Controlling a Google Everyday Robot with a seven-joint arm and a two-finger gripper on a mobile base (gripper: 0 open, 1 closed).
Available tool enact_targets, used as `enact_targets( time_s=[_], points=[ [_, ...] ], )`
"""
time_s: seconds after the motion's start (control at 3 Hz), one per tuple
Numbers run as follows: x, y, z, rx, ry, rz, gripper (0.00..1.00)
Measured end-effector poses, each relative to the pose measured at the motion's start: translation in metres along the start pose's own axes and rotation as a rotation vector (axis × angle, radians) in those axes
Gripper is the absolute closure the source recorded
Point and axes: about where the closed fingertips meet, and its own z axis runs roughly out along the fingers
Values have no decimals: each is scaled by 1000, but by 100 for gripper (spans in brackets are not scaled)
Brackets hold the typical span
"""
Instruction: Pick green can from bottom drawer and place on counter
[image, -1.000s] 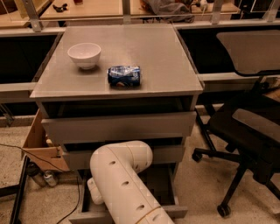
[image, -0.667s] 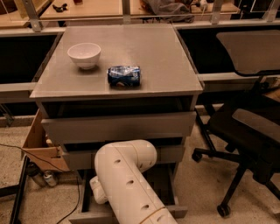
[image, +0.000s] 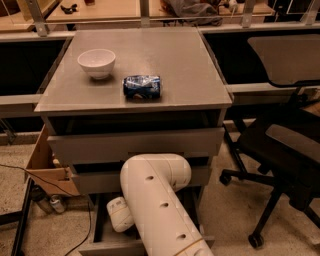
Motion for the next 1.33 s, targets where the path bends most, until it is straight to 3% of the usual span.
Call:
enact_targets(
  time_s=[0.33, 0.67, 1.33],
  points=[
    [6, 6, -22, 13, -12, 39, 100],
    [13, 15, -53, 22, -31, 81, 100],
    [21, 50, -165, 19, -95, 135, 100]
  ],
)
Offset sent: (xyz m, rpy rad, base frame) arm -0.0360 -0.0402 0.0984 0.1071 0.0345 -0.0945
